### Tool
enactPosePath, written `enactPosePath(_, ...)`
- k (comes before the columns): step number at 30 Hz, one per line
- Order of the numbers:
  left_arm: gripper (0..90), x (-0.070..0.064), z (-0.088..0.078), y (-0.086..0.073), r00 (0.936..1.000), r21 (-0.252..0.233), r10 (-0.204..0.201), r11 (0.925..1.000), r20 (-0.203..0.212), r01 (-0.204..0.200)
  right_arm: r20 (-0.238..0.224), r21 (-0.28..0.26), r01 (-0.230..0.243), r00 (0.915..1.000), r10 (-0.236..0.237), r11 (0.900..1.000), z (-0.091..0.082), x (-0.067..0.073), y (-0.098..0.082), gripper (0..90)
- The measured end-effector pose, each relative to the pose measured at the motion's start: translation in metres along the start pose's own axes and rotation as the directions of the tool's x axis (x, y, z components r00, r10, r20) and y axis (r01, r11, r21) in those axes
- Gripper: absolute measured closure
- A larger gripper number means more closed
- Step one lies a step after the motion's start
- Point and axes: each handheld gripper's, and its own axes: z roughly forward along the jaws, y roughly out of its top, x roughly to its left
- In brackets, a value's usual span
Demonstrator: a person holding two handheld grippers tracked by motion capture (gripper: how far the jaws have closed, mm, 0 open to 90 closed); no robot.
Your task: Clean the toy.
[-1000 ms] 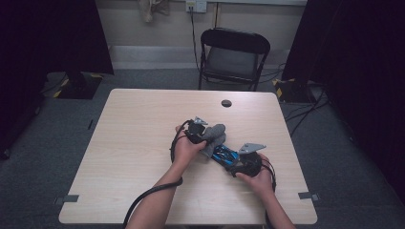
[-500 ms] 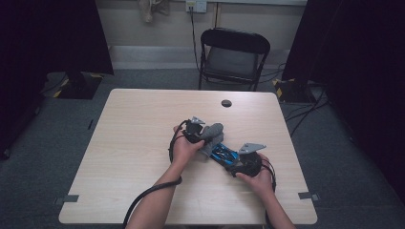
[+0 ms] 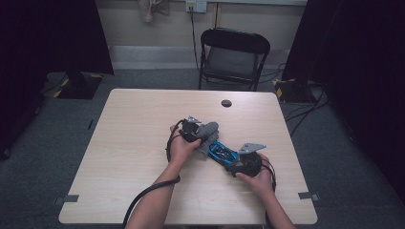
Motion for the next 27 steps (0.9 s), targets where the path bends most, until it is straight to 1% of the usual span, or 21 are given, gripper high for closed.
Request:
enactPosePath(3, 70.7, 0.004, 0.000, -0.001, 0.9999, 0.000, -0.009, 1.0000, -0.010, 0.009, 0.000, 0.000, 0.000, 1.0000, 0.000, 1.000, 0.000, 0.000, 0.000, 24.4)
enactPosePath(6, 70.7, 0.005, 0.000, -0.002, 0.9998, 0.001, -0.004, 1.0000, -0.018, 0.004, 0.000, 0.000, 0.000, 1.0000, 0.000, 1.000, 0.000, 0.000, 0.000, 24.4)
enactPosePath(8, 70.7, 0.007, -0.001, -0.002, 0.9998, 0.001, -0.013, 0.9999, -0.016, 0.013, 0.000, 0.000, 0.000, 1.0000, 0.000, 1.000, 0.000, 0.000, 0.000, 24.4)
enactPosePath(9, 70.7, 0.008, -0.001, -0.003, 0.9996, 0.002, -0.012, 0.9999, -0.024, 0.012, 0.000, 0.000, 0.000, 1.0000, 0.000, 1.000, 0.000, 0.000, 0.000, 24.4)
enactPosePath(15, 70.7, 0.014, -0.006, -0.003, 0.9991, 0.007, -0.018, 0.9998, -0.040, 0.018, 0.000, 0.000, 0.000, 1.0000, 0.000, 1.000, 0.000, 0.000, 0.000, 24.4)
enactPosePath(19, 70.8, 0.014, -0.014, -0.001, 0.9992, 0.000, -0.004, 1.0000, -0.040, 0.004, 0.000, 0.000, 0.000, 1.0000, 0.000, 1.000, 0.000, 0.000, 0.000, 24.4)
enactPosePath(21, 70.8, 0.013, -0.018, 0.001, 0.9992, -0.019, -0.011, 0.9998, -0.038, 0.010, 0.000, 0.000, 0.000, 1.0000, 0.000, 1.000, 0.000, 0.000, 0.000, 24.4)
enactPosePath(22, 70.8, 0.013, -0.020, 0.002, 0.9992, -0.013, 0.007, 0.9999, -0.038, -0.008, 0.000, 0.000, 0.000, 1.0000, 0.000, 1.000, 0.000, 0.000, 0.000, 24.4)
enactPosePath(23, 70.8, 0.012, -0.022, 0.003, 0.9994, -0.028, -0.002, 0.9996, -0.035, 0.001, 0.000, 0.000, 0.000, 1.0000, 0.000, 1.000, 0.000, 0.000, 0.000, 24.4)
enactPosePath(24, 70.8, 0.012, -0.025, 0.004, 0.9993, -0.022, 0.014, 0.9996, -0.034, -0.015, 0.000, 0.000, 0.000, 1.0000, 0.000, 1.000, 0.000, 0.000, 0.000, 24.4)
enactPosePath(25, 70.8, 0.011, -0.028, 0.006, 0.9994, -0.024, 0.016, 0.9996, -0.029, -0.017, 0.000, 0.000, 0.000, 1.0000, 0.000, 1.000, 0.000, 0.000, 0.000, 24.4)
enactPosePath(26, 70.8, 0.008, -0.030, 0.008, 0.9997, -0.043, 0.011, 0.9990, -0.022, -0.012, 0.000, 0.000, 0.000, 1.0000, 0.000, 1.000, 0.000, 0.000, 0.000, 24.4)
enactPosePath(27, 70.8, 0.007, -0.032, 0.009, 0.9996, -0.037, 0.025, 0.9990, -0.016, -0.026, 0.000, 0.000, 0.000, 1.0000, 0.000, 1.000, 0.000, 0.000, 0.000, 24.4)
